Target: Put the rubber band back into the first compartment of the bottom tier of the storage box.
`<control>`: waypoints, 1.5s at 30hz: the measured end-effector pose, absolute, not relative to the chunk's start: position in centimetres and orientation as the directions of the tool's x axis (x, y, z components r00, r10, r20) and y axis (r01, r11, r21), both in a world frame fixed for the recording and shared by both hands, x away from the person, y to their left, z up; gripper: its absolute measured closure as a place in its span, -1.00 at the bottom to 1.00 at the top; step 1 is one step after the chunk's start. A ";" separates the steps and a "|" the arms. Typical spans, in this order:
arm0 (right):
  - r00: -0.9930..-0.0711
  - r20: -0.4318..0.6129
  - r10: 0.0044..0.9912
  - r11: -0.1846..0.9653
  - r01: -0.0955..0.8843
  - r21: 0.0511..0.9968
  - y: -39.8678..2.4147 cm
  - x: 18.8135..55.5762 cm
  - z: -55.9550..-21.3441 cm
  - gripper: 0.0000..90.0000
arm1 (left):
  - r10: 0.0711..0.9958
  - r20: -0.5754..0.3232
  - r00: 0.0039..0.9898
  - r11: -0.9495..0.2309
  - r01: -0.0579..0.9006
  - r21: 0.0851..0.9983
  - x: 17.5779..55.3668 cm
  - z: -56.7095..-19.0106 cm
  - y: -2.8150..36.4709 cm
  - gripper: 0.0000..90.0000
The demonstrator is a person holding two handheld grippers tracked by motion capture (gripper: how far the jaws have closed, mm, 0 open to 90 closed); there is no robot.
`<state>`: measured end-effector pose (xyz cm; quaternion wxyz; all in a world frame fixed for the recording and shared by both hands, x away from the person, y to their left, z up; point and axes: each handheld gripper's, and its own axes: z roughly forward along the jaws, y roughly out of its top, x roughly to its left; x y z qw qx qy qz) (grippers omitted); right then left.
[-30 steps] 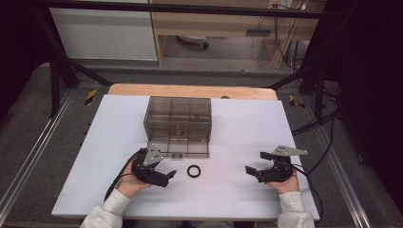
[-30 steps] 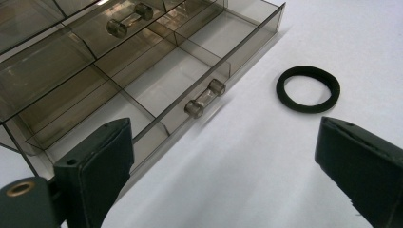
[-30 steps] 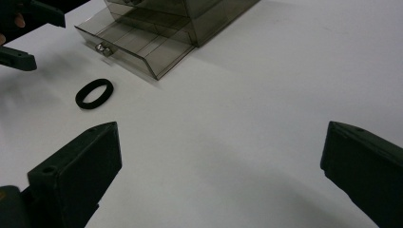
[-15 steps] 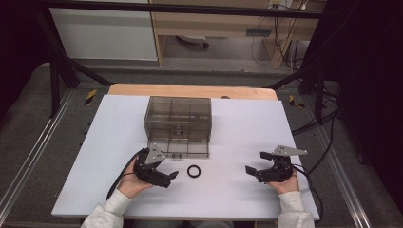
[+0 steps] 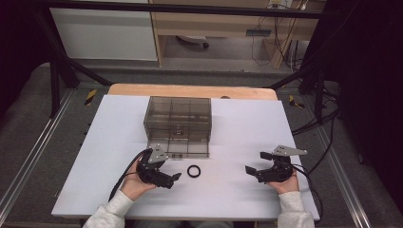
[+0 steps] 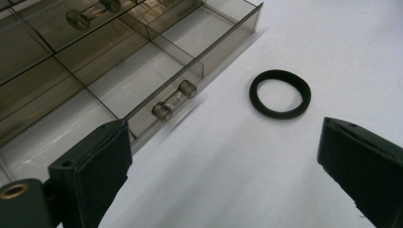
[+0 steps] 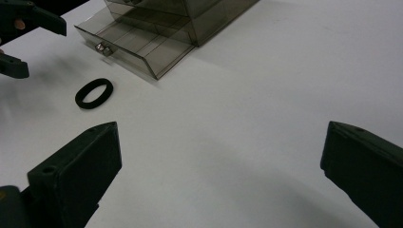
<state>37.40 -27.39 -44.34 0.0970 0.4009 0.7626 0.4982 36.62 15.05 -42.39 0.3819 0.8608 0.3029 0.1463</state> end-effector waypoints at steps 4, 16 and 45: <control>-0.661 0.252 0.707 0.183 0.515 0.838 -27.4 37.4 -44.3 -0.99 | 0.641 0.015 0.767 -0.518 0.418 0.746 36.6 -42.3 14.8 -0.90; -0.661 0.251 0.708 0.185 0.515 0.837 -27.4 37.4 -44.3 -0.99 | 0.649 -0.018 0.761 -0.502 0.446 0.741 36.7 -42.3 14.0 -0.86; -0.661 0.249 0.708 0.184 0.513 0.838 -27.4 37.4 -44.3 -0.99 | 0.657 -0.060 0.752 -0.506 0.499 0.704 37.8 -42.7 11.0 -0.46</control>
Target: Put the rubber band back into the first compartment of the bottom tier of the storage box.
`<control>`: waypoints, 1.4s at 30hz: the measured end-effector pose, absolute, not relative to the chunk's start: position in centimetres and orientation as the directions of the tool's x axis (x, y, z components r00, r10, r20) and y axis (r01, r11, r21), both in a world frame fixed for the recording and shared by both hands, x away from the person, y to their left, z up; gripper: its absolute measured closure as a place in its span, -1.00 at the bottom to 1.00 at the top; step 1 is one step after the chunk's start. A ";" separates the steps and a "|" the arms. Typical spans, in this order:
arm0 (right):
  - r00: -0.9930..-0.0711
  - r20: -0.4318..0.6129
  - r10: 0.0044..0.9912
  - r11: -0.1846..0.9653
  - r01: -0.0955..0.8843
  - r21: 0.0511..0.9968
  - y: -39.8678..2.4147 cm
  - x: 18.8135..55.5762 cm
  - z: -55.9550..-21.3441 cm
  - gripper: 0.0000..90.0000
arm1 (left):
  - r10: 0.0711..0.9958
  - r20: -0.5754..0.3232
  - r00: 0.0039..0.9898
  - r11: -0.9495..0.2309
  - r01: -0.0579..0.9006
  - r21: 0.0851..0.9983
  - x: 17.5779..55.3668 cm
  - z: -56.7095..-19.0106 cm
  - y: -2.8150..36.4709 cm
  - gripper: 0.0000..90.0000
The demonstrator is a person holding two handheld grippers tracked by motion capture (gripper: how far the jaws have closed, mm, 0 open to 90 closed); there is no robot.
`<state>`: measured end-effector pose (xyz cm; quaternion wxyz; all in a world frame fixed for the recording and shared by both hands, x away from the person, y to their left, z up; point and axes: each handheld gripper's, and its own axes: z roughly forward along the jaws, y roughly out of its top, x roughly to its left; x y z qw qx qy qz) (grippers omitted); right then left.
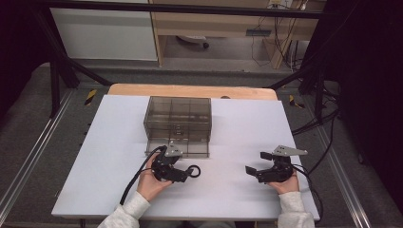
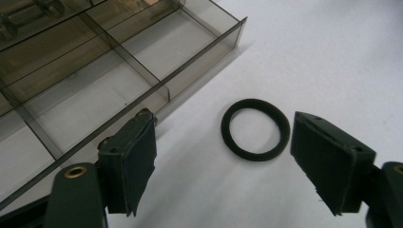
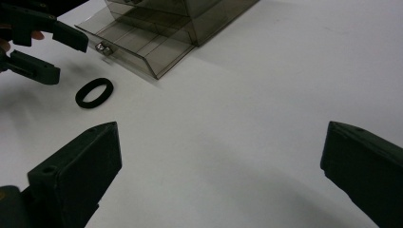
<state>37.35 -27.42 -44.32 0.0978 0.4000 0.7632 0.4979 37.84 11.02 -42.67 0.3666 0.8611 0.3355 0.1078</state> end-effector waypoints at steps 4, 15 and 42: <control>-0.661 0.249 0.708 0.185 0.513 0.838 -27.4 37.4 -44.3 -0.99 | 0.660 -0.068 0.749 -0.505 0.508 0.698 37.9 -42.9 10.7 -0.36; -0.662 0.248 0.707 0.188 0.514 0.837 -27.4 37.4 -44.3 -0.99 | 0.673 -0.077 0.736 -0.492 0.523 0.697 37.8 -43.6 10.2 0.02; -0.663 0.251 0.705 0.187 0.516 0.836 -27.4 37.4 -44.4 -0.99 | 0.699 -0.118 0.705 -0.454 0.565 0.688 38.0 -44.6 9.7 0.68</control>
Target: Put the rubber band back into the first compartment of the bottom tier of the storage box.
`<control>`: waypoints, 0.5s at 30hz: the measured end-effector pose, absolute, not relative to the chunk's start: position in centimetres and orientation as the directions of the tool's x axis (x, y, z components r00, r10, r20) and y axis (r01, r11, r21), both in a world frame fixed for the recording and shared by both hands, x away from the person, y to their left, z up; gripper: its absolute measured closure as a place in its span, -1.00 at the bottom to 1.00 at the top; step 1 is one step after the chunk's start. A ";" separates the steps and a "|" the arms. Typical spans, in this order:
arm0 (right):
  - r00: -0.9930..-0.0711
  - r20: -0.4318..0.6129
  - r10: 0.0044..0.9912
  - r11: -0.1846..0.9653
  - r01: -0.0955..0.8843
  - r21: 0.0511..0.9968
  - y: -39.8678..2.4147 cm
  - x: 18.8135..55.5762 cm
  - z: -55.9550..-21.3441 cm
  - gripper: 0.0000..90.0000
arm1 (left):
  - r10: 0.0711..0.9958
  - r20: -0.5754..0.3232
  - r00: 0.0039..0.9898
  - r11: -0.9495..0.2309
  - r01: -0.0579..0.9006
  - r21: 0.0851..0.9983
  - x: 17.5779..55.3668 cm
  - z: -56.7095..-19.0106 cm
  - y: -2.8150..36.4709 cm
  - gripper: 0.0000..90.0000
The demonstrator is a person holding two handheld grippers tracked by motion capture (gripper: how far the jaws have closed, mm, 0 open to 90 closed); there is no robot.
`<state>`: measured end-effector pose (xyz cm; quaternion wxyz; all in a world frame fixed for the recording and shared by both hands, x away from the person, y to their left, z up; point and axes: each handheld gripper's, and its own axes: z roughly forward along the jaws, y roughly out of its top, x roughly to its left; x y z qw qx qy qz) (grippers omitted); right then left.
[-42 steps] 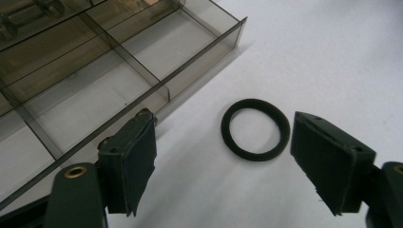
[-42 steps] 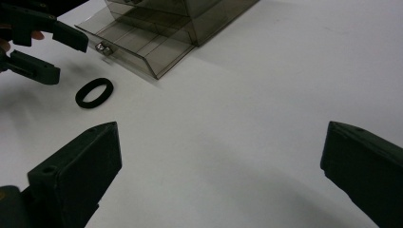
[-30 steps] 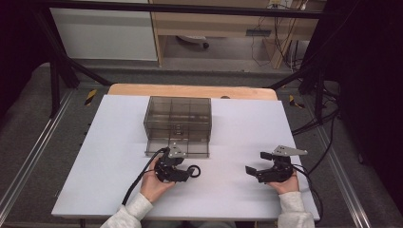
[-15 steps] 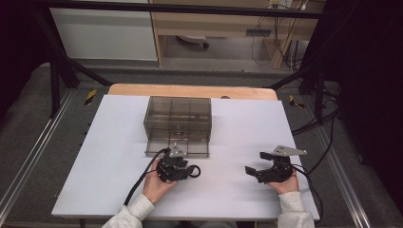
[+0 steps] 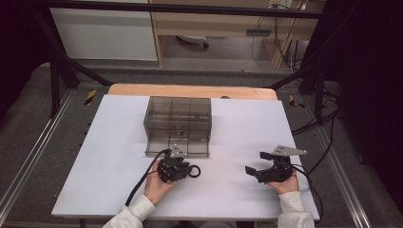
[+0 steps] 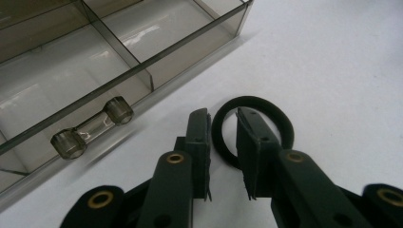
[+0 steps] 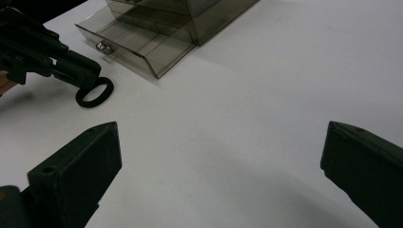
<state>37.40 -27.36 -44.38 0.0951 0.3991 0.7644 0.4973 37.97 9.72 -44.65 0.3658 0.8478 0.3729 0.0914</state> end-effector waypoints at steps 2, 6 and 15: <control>-0.664 0.251 0.705 0.187 0.516 0.836 -27.3 37.4 -44.4 -0.99 | 0.701 -0.113 0.704 -0.455 0.564 0.689 37.9 -44.7 9.7 0.70; -0.663 0.251 0.705 0.187 0.516 0.836 -27.4 37.4 -44.4 -0.99 | 0.706 -0.112 0.700 -0.450 0.564 0.693 37.9 -44.8 9.6 0.75; -0.666 0.248 0.704 0.191 0.513 0.837 -27.3 37.5 -44.4 -0.99 | 0.705 -0.091 0.703 -0.460 0.551 0.696 37.6 -44.9 9.3 0.87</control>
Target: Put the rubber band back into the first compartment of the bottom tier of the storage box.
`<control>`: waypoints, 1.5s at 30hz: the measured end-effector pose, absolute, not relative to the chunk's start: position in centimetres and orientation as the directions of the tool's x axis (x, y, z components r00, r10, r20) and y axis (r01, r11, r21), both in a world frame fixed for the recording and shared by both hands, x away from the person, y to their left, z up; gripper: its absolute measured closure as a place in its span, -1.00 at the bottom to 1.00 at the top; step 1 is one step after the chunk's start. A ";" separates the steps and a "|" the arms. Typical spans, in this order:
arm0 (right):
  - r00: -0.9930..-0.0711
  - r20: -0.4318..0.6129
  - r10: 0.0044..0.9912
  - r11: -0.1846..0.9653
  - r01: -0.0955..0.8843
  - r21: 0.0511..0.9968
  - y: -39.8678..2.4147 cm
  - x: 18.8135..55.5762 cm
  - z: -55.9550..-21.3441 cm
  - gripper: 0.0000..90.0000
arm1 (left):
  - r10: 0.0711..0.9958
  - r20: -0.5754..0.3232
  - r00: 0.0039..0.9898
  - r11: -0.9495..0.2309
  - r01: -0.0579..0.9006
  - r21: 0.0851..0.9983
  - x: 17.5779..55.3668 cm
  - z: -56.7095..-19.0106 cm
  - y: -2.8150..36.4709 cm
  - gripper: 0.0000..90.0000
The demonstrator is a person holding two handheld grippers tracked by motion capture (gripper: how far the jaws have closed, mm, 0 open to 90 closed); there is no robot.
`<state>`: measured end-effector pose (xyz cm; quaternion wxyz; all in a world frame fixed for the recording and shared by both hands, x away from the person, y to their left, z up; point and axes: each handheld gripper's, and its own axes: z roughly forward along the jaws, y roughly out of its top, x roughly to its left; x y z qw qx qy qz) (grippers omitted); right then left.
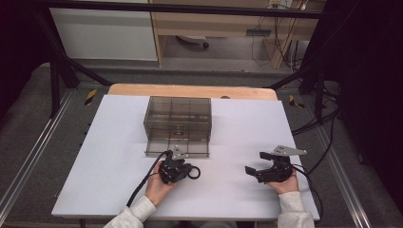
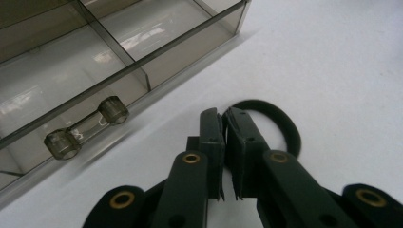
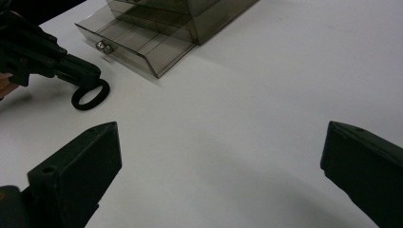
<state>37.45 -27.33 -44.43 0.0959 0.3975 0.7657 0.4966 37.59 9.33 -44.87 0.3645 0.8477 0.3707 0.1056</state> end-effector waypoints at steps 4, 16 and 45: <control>-0.665 0.246 0.705 0.194 0.514 0.835 -27.3 37.5 -44.5 -0.99 | 0.704 -0.085 0.705 -0.464 0.548 0.696 37.6 -44.9 9.3 0.89; -0.665 0.243 0.706 0.195 0.513 0.836 -27.3 37.5 -44.5 -0.99 | 0.693 -0.071 0.718 -0.475 0.528 0.704 37.6 -45.0 9.4 0.92; -0.664 0.243 0.707 0.203 0.520 0.830 -27.2 37.5 -44.6 -0.99 | 0.687 -0.087 0.721 -0.454 0.520 0.723 37.4 -44.3 9.8 0.95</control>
